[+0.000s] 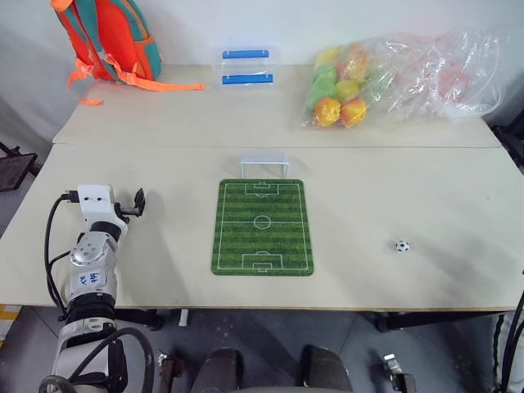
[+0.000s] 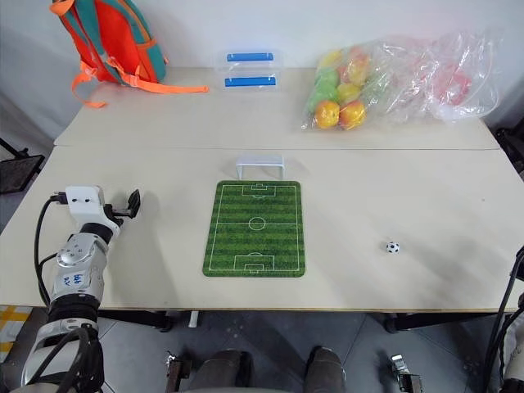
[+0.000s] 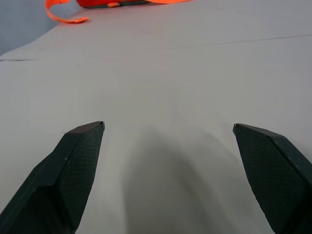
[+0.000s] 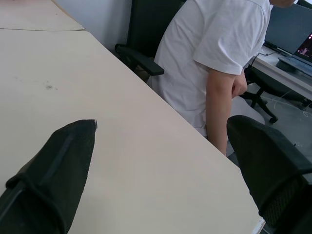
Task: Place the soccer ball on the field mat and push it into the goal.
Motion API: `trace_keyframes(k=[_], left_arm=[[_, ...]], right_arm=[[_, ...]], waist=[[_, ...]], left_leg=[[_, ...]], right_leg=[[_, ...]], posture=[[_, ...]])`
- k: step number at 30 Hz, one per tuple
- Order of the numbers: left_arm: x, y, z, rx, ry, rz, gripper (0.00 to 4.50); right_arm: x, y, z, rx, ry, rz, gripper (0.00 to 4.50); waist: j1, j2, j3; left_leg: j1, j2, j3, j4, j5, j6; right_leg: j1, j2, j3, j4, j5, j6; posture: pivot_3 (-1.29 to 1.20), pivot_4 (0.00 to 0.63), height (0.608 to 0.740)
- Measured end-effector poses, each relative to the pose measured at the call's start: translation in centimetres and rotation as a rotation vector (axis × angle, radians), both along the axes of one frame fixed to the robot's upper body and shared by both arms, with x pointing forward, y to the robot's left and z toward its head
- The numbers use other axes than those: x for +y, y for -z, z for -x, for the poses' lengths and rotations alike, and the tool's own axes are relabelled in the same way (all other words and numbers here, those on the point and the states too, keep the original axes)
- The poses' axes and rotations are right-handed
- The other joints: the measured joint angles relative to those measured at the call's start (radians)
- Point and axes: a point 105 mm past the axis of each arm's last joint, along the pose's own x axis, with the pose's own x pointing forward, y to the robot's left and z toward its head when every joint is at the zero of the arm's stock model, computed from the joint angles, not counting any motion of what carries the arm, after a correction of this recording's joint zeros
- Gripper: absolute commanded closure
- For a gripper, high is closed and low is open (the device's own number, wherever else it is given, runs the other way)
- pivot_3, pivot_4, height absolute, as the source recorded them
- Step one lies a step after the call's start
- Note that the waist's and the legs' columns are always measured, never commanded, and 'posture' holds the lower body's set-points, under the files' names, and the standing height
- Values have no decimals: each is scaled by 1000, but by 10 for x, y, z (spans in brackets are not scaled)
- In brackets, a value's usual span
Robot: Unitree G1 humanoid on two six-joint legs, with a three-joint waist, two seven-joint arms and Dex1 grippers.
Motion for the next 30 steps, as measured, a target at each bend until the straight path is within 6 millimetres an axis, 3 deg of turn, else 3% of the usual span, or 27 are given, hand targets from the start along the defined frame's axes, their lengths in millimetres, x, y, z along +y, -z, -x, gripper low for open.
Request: trace_keyframes(k=[10, 14, 18, 22, 25, 30], left_arm=[[-21, -2, -8, 5, 134, 13, 0], [-32, -2, -8, 45, 257, -17, 0], [-58, -7, -3, 63, 479, -63, 0], [-80, -12, 8, 75, 703, -105, 0], [-87, -12, 22, 81, 846, -152, 0], [-91, 1, 42, 129, 966, -175, 0]], right_arm=[[15, -11, -6, 8, -97, 24, 8], [43, -28, -22, 42, -292, 65, 8], [88, -46, -41, 105, -570, 143, 8], [147, -34, -54, 243, -911, 170, 8], [165, -20, -57, 317, -1038, 145, 8], [176, 4, -59, 420, -1156, 97, 8]], waist=[[0, 0, 0], [-2, 0, 0], [-1, 0, 0], [0, 0, 0], [0, 0, 0], [3, 0, 0]], left_leg=[[0, 4, 2, 0, -1, -2], [0, 4, 5, 0, -1, -2], [0, 5, 5, 1, -1, -2], [0, 5, 5, 2, -1, -2], [0, 5, 5, 2, -1, -2], [0, 5, 5, 2, -1, -2]], right_leg=[[-2, 5, 2, 0, 1, -1], [-3, 5, 5, 0, 1, -2], [-3, 6, 6, 0, 1, -2], [-4, 6, 6, 0, 1, -2], [-4, 6, 6, 0, 1, -2], [-4, 6, 5, 0, 1, -2]], posture=[[0, 150, 740], [0, 150, 740], [0, 150, 740], [0, 150, 740], [0, 150, 740], [0, 150, 740]])
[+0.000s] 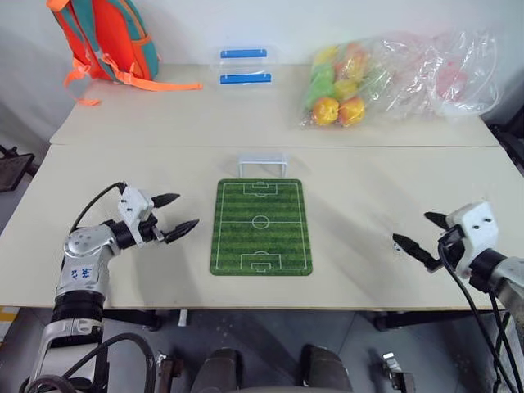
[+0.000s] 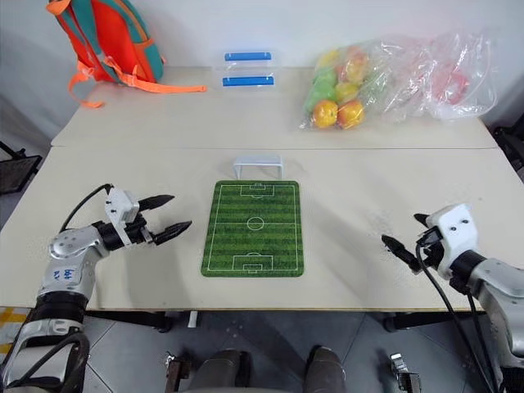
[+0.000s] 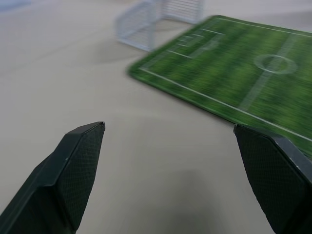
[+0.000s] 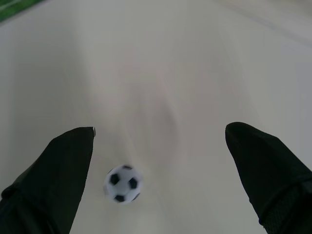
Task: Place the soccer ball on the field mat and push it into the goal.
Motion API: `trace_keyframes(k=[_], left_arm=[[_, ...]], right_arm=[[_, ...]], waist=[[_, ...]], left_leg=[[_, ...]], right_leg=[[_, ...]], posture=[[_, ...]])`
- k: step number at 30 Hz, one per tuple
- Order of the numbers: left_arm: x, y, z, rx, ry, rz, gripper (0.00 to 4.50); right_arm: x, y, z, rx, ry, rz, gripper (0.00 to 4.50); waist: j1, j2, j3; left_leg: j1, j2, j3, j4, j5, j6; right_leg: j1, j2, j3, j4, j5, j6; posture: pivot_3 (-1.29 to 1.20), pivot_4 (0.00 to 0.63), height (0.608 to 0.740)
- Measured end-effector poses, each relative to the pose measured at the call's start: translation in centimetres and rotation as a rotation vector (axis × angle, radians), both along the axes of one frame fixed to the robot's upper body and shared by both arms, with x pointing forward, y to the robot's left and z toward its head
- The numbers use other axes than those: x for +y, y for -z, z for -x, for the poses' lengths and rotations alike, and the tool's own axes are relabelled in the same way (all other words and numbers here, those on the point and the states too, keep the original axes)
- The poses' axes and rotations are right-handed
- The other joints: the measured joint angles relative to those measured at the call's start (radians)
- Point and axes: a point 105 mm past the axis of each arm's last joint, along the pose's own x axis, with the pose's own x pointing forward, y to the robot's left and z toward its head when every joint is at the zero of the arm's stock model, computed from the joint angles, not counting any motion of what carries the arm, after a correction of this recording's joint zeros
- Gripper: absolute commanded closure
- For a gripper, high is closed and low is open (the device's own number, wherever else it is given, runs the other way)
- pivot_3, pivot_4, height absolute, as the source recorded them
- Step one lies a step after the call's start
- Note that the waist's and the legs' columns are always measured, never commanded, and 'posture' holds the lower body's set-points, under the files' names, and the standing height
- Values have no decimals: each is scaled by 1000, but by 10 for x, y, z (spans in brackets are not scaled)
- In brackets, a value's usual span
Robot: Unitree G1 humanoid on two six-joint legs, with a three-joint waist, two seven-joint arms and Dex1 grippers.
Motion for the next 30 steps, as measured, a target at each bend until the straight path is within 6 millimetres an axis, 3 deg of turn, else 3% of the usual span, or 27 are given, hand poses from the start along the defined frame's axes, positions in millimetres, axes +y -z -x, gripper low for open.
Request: trace_keyframes(k=[6, 10, 13, 21, 24, 26, 30], left_arm=[[-4, -3, 5, -3, 19, -2, 0], [-5, -2, 7, 4, 11, -2, 0], [-5, -4, 6, 2, 3, 1, 0], [-4, -5, 5, 3, -7, 6, 0], [-6, -7, 5, -2, 9, 7, 0], [-7, -7, 6, -3, 30, 8, 0], [-19, -12, 14, -28, 147, 65, 0]], right_arm=[[5, 16, 1, 89, -53, -34, 8], [-4, 25, -4, 121, -16, -60, 181], [-2, 26, -3, 131, -29, -63, 904], [10, 23, -2, 136, -72, -68, 3651], [19, 14, -2, 114, -103, -59, 3655], [29, -3, -6, 66, -127, -33, 3655], [79, -59, -13, -59, -303, -37, 3655]], waist=[[-1, 0, 0], [-2, 0, 0], [-2, 0, 0], [-1, 0, 0], [-1, 0, 0], [-4, 0, 0], [-6, 0, 0]], left_leg=[[0, 0, 0, 1, 0, 0], [0, 0, 0, 1, 0, 0], [0, 0, 0, 1, 0, 0], [0, 0, 0, 2, 0, 0], [0, 0, 0, 2, 0, 0], [0, 0, 0, 2, 0, 0], [0, 2, 1, 4, 0, -1]], right_leg=[[0, 0, 0, 0, 0, 0], [0, 0, 0, 1, 0, 0], [0, 0, 0, 1, 0, 0], [0, 0, 0, 1, 0, 0], [0, 0, 0, 1, 0, 0], [0, 0, 1, 1, 0, -1], [-2, 1, 2, 4, 1, -1]], posture=[[0, 150, 740], [0, 150, 740], [0, 150, 740], [0, 150, 740], [0, 150, 740], [0, 150, 740], [0, 150, 740]])
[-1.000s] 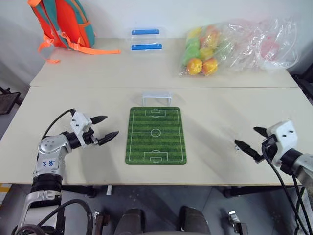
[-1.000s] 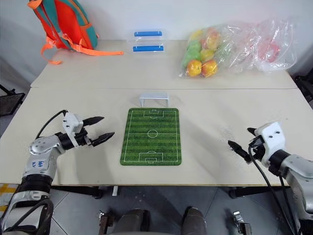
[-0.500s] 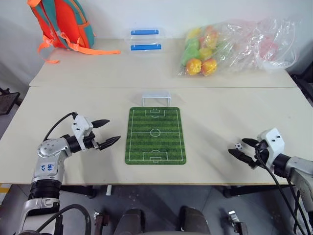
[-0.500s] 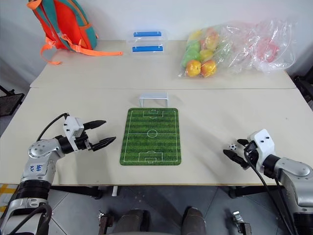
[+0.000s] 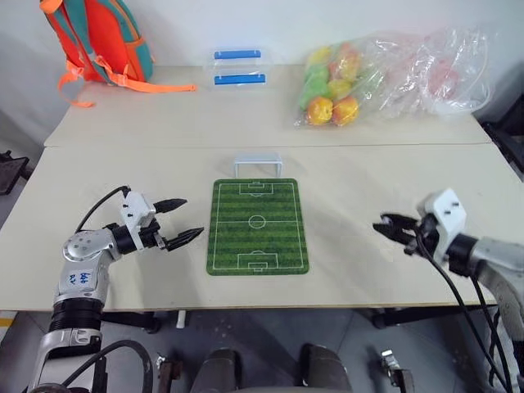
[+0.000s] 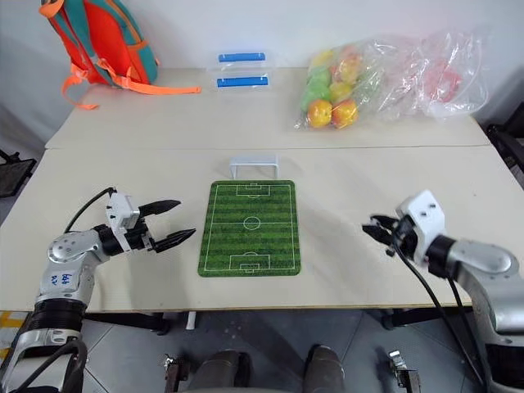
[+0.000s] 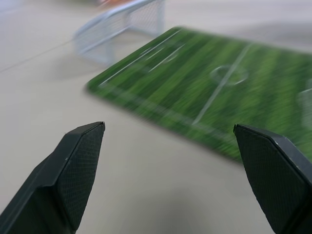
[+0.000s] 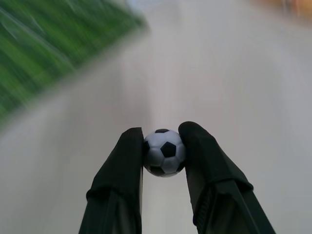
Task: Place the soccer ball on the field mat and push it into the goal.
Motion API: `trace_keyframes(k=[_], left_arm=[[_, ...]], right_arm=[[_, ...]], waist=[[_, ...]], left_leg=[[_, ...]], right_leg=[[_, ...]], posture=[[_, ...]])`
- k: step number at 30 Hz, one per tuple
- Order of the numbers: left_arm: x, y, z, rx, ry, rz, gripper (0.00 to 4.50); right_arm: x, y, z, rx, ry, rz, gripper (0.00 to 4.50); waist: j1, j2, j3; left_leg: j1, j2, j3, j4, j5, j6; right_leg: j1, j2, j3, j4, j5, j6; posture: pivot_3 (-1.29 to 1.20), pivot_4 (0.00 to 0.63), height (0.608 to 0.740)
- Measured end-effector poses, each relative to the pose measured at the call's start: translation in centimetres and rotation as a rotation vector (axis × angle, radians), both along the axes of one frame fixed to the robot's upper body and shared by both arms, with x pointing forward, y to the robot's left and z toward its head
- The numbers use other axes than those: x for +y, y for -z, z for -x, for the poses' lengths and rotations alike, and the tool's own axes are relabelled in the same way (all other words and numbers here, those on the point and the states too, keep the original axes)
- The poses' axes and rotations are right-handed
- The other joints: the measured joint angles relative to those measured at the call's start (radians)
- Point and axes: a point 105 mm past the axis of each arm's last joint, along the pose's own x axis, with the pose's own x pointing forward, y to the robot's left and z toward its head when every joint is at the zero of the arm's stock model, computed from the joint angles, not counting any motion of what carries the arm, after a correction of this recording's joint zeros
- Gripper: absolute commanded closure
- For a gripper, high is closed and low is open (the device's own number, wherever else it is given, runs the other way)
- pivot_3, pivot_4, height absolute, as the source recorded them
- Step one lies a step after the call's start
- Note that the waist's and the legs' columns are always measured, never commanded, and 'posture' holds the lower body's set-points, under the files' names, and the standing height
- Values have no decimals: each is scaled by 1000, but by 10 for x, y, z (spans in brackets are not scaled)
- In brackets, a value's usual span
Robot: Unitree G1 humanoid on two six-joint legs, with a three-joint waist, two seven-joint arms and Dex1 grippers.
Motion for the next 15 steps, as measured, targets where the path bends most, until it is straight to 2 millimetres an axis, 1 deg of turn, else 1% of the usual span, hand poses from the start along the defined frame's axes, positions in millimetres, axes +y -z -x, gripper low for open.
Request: trace_keyframes(k=[1, 2, 5, 7, 8, 10, 15], left_arm=[[-2, 0, 2, -4, 23, 6, 0], [-2, 1, 4, -7, 38, 3, 0], [2, 9, 8, 17, 73, -4, 0], [1, 14, 15, 41, 126, 2, 0], [0, 15, 20, 48, 159, 6, 0], [3, 19, 27, 74, 199, 5, 0], [18, 19, 39, 107, 229, -22, 0]], right_arm=[[15, -8, 2, -11, -59, -1, 3655], [28, -10, 4, -5, -113, 1, 3655], [77, -7, 7, 36, -295, -4, 3655], [113, -1, 14, 72, -456, -10, 3655], [128, 2, 18, 90, -529, -7, 3655], [146, 9, 19, 112, -607, 18, 3655], [167, 34, 15, 171, -681, 106, 3655]], waist=[[2, 0, 0], [2, -1, 1], [1, -2, 1], [-1, -2, 1], [-1, -2, 1], [0, -3, 1], [-1, -3, 2]], left_leg=[[0, 0, -1, 0, 0, 0], [0, 0, -1, 0, 0, 0], [-1, 0, 0, 1, 0, 0], [-2, 0, 0, 2, 0, 0], [-3, 0, 0, 2, 0, 0], [-3, 0, 0, 2, 0, 0], [-6, 0, 0, 4, 0, 0]], right_leg=[[0, 0, 0, 0, 0, 0], [0, 0, 0, 0, 0, 0], [-1, 0, 0, 0, 0, 0], [-2, 0, 0, 2, 0, 0], [-3, 0, 0, 2, 0, 0], [-3, 0, 0, 3, 0, 0], [-6, 0, 1, 5, 0, 0]], posture=[[0, 150, 740], [0, 150, 740], [0, 150, 740], [0, 150, 740], [0, 150, 740], [0, 150, 740], [0, 150, 740]])
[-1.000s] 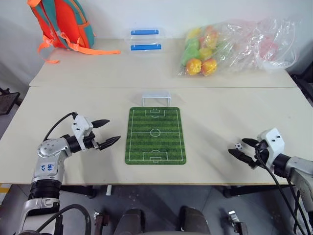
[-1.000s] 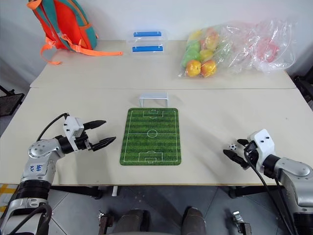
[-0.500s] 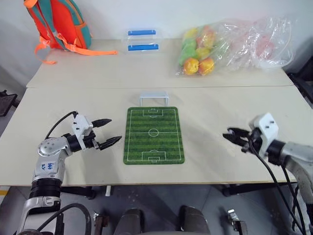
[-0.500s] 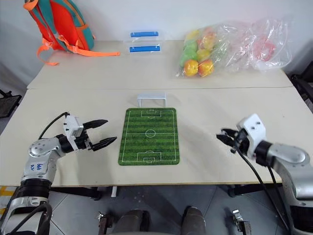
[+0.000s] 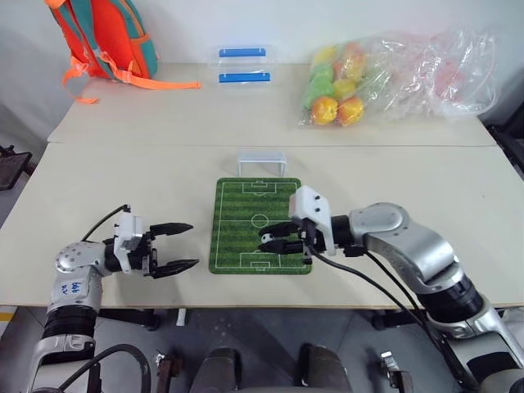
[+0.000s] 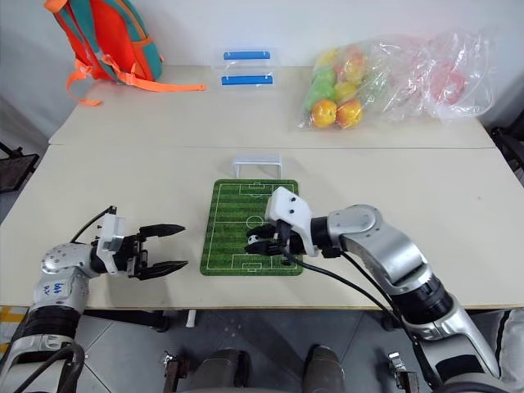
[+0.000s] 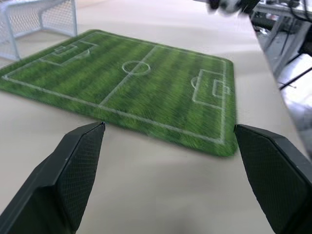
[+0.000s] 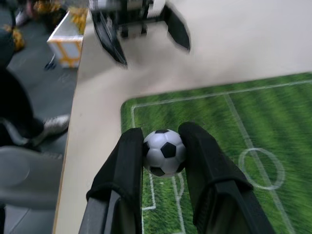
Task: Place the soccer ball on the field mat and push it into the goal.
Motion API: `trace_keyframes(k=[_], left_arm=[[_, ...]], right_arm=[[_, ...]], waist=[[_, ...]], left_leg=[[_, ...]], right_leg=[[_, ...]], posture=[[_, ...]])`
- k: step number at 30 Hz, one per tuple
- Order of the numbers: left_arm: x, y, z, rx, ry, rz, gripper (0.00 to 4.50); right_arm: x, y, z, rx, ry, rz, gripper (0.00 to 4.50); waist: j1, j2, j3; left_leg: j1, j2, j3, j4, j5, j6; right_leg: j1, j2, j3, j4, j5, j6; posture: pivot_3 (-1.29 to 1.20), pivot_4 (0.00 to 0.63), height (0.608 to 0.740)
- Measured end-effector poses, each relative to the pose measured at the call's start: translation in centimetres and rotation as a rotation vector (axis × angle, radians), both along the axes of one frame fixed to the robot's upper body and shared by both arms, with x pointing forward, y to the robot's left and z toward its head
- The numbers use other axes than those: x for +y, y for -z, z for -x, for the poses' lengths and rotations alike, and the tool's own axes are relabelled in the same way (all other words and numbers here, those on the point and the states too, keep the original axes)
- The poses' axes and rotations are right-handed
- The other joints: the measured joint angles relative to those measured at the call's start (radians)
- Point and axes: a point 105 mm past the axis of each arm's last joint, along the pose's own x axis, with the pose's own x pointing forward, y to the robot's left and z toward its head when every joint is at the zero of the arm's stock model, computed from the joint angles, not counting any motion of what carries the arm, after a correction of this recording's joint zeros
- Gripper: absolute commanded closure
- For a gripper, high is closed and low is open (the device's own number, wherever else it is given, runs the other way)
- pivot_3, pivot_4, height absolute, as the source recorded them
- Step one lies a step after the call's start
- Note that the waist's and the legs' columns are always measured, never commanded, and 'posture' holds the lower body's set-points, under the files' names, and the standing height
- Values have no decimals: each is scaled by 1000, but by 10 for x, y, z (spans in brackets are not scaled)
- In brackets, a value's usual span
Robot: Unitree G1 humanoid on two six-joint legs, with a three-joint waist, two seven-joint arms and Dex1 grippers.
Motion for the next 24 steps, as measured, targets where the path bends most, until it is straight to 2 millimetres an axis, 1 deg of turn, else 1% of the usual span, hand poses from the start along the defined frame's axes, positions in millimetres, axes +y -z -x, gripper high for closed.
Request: trace_keyframes(k=[3, 6, 10, 13, 18, 24], left_arm=[[4, 1, 9, 23, 12, 29, 0], [10, 7, 16, 51, 3, 10, 0], [11, 6, 18, 48, 6, 1, 0], [7, 3, 20, 31, 21, -1, 0], [3, 4, 23, 34, 34, 7, 0], [2, 4, 23, 37, 37, 12, 0]], right_arm=[[10, 15, 0, 15, -42, 34, 3655], [14, 27, -1, 9, -68, 65, 3655], [18, 40, -2, 12, -92, 93, 3655], [19, 43, -4, 10, -98, 98, 3655], [23, 47, -6, 10, -107, 104, 3655], [27, 43, -8, -1, -128, 97, 3655]], waist=[[-7, 0, 0], [-13, 0, 0], [-22, 0, 0], [-23, 0, 0], [-25, 0, 0], [-24, 0, 0]], left_leg=[[0, 0, 1, 0, 0, 0], [0, 0, 1, 0, 0, 0], [0, 0, 2, 1, 0, 0], [0, 1, 2, 0, 0, 0], [0, 1, 4, 0, 0, 0], [0, 1, 4, 0, 0, -1]], right_leg=[[-2, 0, 1, 2, 0, 0], [-3, 0, 1, 2, 0, 0], [-3, 0, 2, 3, 0, 0], [-4, 0, 2, 4, 0, 0], [-5, 0, 3, 4, 0, 0], [-5, 0, 3, 4, 0, 0]], posture=[[0, 150, 740], [0, 150, 740], [0, 150, 740], [0, 150, 740], [0, 150, 740], [0, 150, 740]])
